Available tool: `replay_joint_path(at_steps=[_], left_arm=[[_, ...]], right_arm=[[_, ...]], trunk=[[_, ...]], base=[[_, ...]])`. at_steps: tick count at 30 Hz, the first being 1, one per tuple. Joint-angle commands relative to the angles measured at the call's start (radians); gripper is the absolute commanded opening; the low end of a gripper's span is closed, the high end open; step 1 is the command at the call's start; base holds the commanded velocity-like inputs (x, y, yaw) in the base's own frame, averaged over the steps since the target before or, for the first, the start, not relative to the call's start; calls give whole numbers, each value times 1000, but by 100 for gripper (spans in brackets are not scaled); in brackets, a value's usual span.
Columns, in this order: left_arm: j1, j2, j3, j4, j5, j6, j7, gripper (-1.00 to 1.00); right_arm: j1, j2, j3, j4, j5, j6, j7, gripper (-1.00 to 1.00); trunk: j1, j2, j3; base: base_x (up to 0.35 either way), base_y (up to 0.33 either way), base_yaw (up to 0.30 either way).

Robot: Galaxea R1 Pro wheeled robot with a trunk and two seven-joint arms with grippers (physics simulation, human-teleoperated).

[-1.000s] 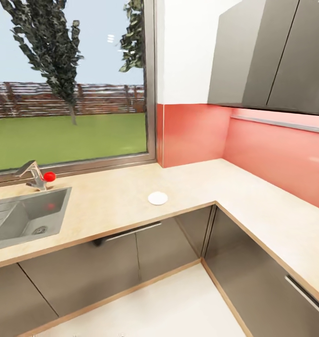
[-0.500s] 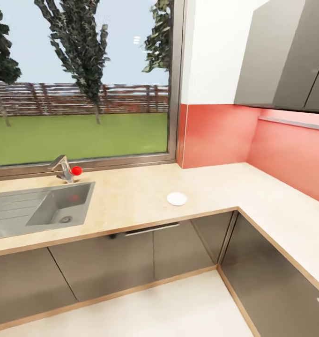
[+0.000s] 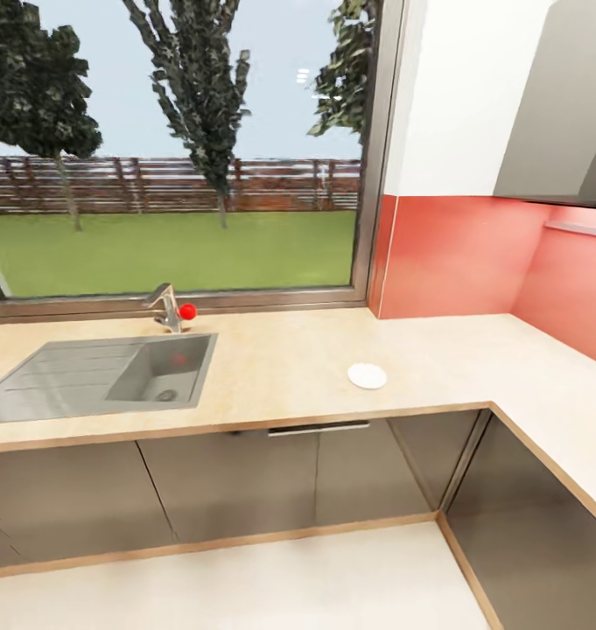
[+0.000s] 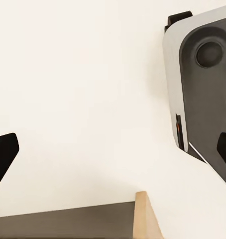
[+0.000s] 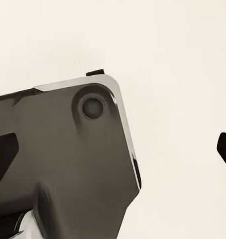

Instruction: Set up a coffee station on the kitchen countertop: keep the coffee maker on the countertop, move the bottle of coffee from the kitchen shelf to the counter next to the coffee maker, place a paper coffee filter on top of the coffee maker, put the saucer next to the coffee maker with the coffee cup on the saucer, and place the electric kettle next to the coffee maker.

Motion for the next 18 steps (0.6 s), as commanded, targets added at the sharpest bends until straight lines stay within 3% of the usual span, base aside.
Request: replay_joint_path(at_steps=[1, 8, 15, 18], left_arm=[[-1, -1, 8, -2, -8, 3, -8, 100], [-1, -3, 7, -2, -10, -1, -8, 100], [-5, -4, 0, -5, -12, -48, -8, 100], [-11, -4, -2, -10, -13, -58, -9, 100]], right_arm=[[-1, 0, 1, 0, -11, -4, 1, 100], [-1, 0, 0, 0, -12, -4, 4, 100], [-1, -3, 1, -12, -11, -4, 7, 100], [-1, -3, 1, -70, -9, -3, 8, 100]], trunk=[[1, -2, -2], [1, -2, -2], [1, -2, -2], [1, -2, -2]], base=[[0, 0, 281], [0, 0, 260], [0, 0, 56], [0, 0, 8]])
